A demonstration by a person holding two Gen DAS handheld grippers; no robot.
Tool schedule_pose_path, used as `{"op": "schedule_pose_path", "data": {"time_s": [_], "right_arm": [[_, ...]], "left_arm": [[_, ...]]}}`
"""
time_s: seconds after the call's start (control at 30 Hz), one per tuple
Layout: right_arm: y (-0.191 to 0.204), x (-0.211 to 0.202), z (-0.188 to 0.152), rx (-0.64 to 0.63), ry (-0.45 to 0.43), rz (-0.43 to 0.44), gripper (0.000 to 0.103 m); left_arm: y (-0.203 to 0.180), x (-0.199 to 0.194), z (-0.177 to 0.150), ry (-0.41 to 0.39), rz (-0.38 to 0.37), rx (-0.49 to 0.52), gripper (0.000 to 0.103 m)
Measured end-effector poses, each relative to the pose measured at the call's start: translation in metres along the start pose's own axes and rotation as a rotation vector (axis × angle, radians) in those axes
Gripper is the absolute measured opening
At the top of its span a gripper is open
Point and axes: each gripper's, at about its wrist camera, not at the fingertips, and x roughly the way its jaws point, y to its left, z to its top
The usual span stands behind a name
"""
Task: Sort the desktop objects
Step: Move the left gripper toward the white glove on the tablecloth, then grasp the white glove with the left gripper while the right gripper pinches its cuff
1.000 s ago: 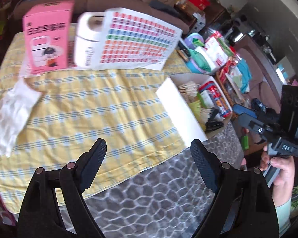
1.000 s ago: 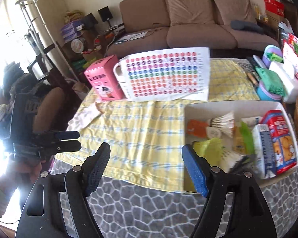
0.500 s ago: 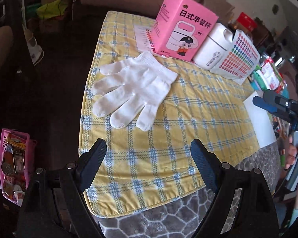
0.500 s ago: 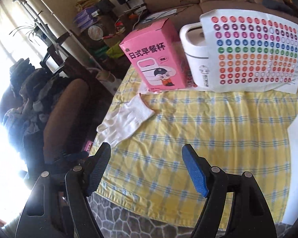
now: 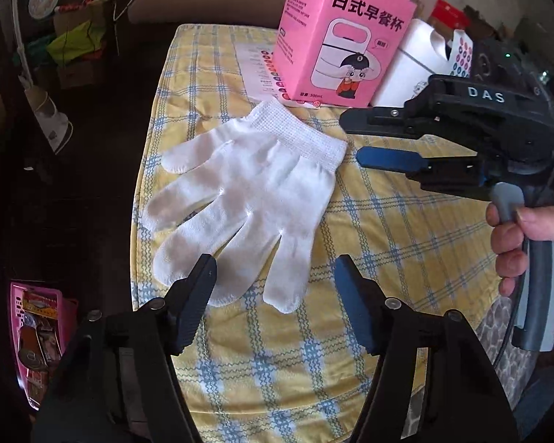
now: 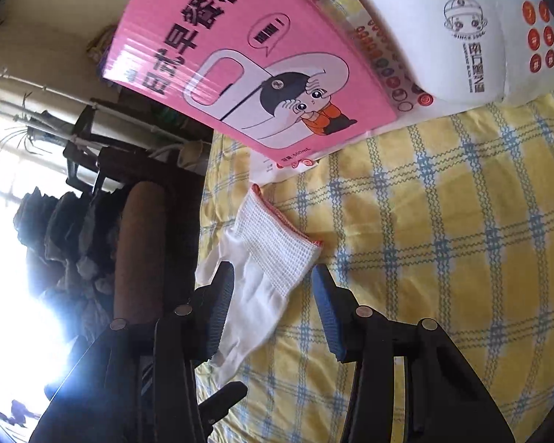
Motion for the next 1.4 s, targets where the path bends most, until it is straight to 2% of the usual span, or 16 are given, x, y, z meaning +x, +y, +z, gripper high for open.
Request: {"op": "schedule_pose_path", "data": {"time_s": [0.07, 0.17, 0.27, 0.33, 0.4, 0.47, 0.87, 0.97, 1.0, 1.07, 1.1, 1.13, 1.23, 1.3, 1.37, 1.4], "right_arm": [[-0.003, 0.007, 0.002, 0.016, 0.007, -0.005, 0.046], [-0.001, 0.014, 0.003, 0.009, 0.006, -0.007, 0.041], [0.002, 0.019, 0.003, 0.006, 0.004, -0.02, 0.03], [0.006, 0.022, 0.003, -0.012, 0.002, -0.027, 0.013], [0.008, 0.025, 0.001, -0.027, -0.005, -0.048, 0.012], [0.01, 0.025, -0.002, -0.042, -0.025, -0.044, 0.009], [0.038, -0.045, -0.022, -0.134, -0.12, 0.038, 0.007], [0.031, -0.065, -0.038, -0.128, -0.069, 0.075, 0.008], [0.025, -0.068, -0.047, -0.106, -0.039, 0.083, 0.012], [0.009, -0.073, -0.066, -0.047, -0.011, 0.073, 0.036], [0.0, -0.074, -0.074, 0.002, -0.007, 0.09, 0.056], [-0.013, -0.074, -0.079, 0.069, -0.003, 0.122, 0.064], [-0.044, -0.067, -0.083, 0.253, -0.015, 0.26, 0.063], [-0.046, -0.059, -0.076, 0.285, -0.022, 0.281, 0.063], [-0.038, -0.045, -0.067, 0.266, -0.003, 0.264, 0.05], [-0.034, -0.041, -0.063, 0.243, 0.0, 0.258, 0.034]], "left_arm": [[-0.001, 0.002, 0.001, 0.004, -0.002, 0.006, 0.06], [-0.002, 0.004, 0.002, 0.009, 0.012, 0.018, 0.042], [-0.001, 0.004, 0.003, 0.007, 0.013, 0.012, 0.038], [0.002, 0.004, 0.003, 0.008, 0.008, 0.001, 0.026], [0.005, 0.005, 0.004, 0.011, -0.004, -0.015, 0.011], [0.008, 0.005, 0.004, 0.014, -0.035, -0.04, 0.006], [-0.019, -0.039, -0.006, -0.048, -0.231, -0.052, 0.005], [-0.031, -0.054, -0.012, -0.067, -0.272, -0.038, 0.005], [-0.035, -0.058, -0.012, -0.073, -0.288, -0.038, 0.005], [-0.037, -0.065, -0.012, -0.085, -0.313, -0.046, 0.005], [-0.039, -0.066, -0.012, -0.087, -0.318, -0.044, 0.005], [-0.041, -0.067, -0.012, -0.082, -0.32, -0.039, 0.005], [-0.048, -0.068, -0.016, -0.06, -0.315, -0.016, 0.005], [-0.054, -0.068, -0.022, -0.05, -0.322, -0.001, 0.005], [-0.061, -0.068, -0.028, -0.037, -0.323, 0.018, 0.005], [-0.064, -0.069, -0.031, -0.034, -0.32, 0.025, 0.005]]}}
